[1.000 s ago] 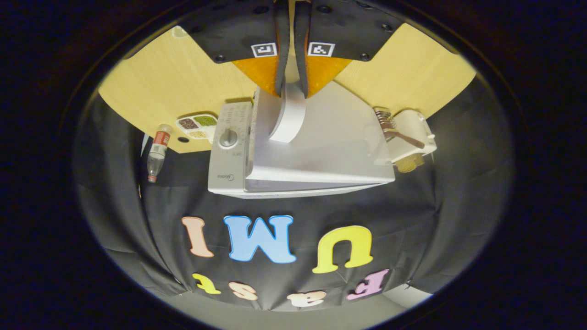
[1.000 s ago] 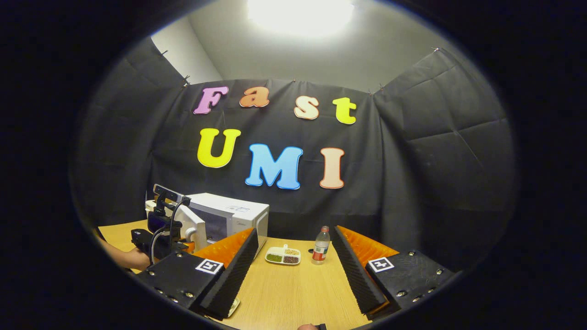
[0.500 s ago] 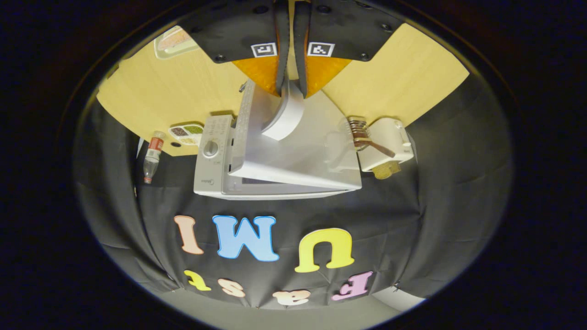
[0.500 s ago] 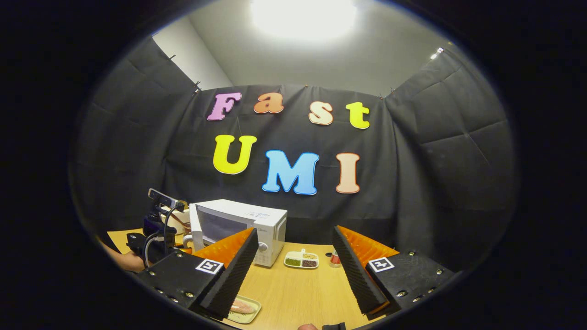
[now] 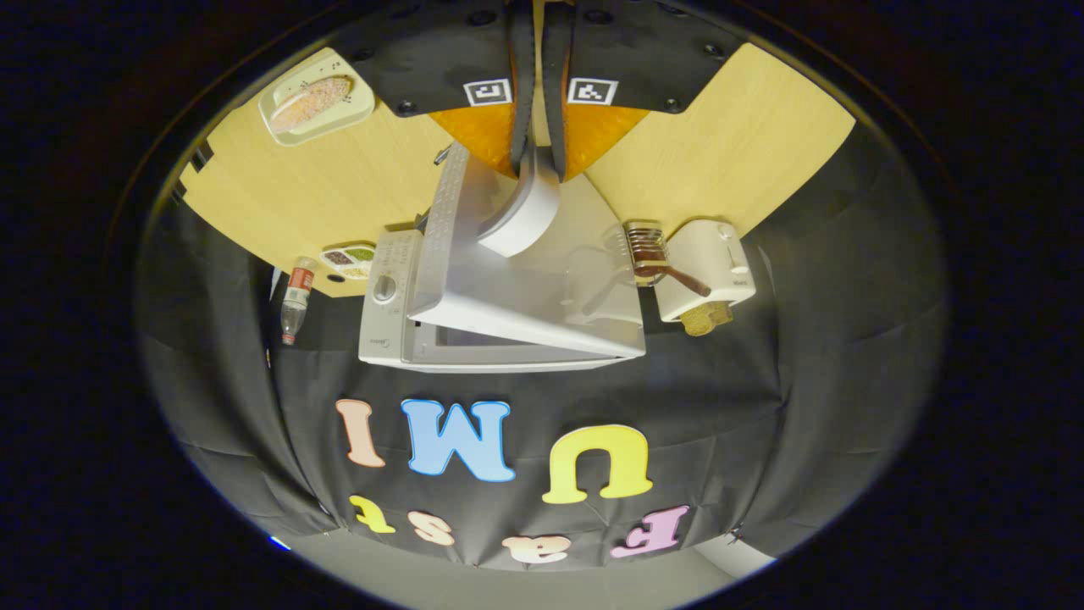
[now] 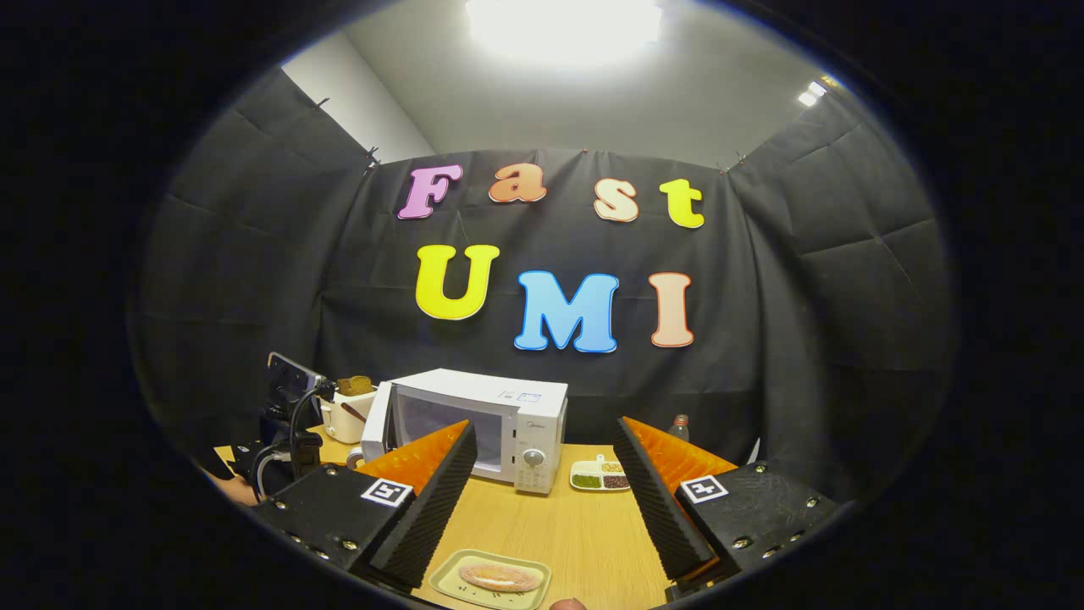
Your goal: Open the microwave oven with the left hand, put the food in, and close the microwave oven.
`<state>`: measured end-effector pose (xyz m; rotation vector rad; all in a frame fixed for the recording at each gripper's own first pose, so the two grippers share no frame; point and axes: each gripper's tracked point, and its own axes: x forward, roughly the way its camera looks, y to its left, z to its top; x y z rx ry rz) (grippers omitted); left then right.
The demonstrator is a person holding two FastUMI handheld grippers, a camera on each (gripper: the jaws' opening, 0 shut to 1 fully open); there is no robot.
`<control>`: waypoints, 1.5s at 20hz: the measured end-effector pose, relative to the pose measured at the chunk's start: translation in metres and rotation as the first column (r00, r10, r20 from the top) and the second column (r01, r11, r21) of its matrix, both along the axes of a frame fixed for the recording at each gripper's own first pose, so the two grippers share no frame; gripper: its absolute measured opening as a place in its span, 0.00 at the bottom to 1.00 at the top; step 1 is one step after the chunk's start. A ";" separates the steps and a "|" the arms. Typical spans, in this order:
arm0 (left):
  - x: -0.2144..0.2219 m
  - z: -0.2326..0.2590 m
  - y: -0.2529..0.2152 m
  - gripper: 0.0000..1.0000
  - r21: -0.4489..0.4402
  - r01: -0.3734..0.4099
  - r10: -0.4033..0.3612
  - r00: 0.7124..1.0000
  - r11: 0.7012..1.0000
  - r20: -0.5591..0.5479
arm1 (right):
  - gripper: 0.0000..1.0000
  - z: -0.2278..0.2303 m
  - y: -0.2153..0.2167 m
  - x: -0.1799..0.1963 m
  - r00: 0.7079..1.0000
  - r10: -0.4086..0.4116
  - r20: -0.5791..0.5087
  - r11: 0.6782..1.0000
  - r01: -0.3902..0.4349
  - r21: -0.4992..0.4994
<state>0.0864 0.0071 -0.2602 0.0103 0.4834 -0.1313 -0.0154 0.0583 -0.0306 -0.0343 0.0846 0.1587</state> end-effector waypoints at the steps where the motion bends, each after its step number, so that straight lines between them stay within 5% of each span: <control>1: -0.002 0.000 0.007 0.10 -0.003 0.000 0.000 1.000 1.000 -0.004 | 0.99 0.000 0.007 0.002 1.000 0.005 -0.001 1.000 -0.005 0.001; 18: -0.018 -0.006 0.133 0.10 -0.015 -0.013 0.013 1.000 1.000 -0.009 | 0.99 -0.013 0.130 0.021 0.998 0.070 -0.009 0.997 -0.069 0.040; 25: -0.023 -0.012 0.152 0.19 -0.064 -0.004 0.003 1.000 0.998 -0.020 | 0.99 -0.020 0.142 0.023 0.996 0.079 -0.043 0.997 -0.078 0.028; 30: -0.036 0.005 0.170 0.25 0.026 -0.063 0.062 0.997 0.998 0.045 | 0.99 -0.026 0.130 0.025 0.994 0.096 -0.056 0.995 -0.096 -0.001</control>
